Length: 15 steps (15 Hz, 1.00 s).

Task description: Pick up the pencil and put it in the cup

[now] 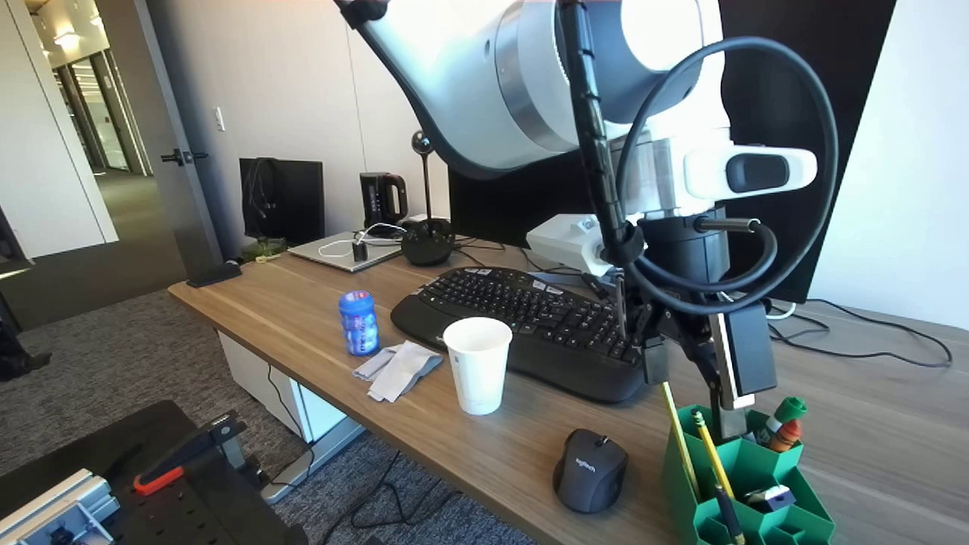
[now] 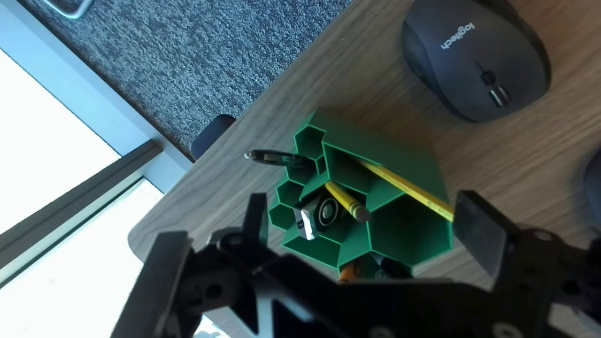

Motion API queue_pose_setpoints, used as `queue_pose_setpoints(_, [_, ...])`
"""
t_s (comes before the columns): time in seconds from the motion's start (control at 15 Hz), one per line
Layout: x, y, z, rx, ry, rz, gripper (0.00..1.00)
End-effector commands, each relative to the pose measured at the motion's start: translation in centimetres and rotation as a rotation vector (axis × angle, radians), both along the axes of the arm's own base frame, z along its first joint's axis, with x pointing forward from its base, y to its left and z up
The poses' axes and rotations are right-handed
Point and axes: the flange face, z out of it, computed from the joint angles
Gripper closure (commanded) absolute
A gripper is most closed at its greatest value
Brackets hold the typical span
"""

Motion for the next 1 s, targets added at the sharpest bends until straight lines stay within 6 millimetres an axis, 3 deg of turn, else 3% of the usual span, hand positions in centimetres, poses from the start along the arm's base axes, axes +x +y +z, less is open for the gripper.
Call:
queue_pose_setpoints(0.0, [0.33,1.21,0.62,0.009,-0.023,0.013,0.0])
queue_pose_setpoints(0.93, [1.28,2.11,-0.27,-0.008,-0.012,0.025,0.0])
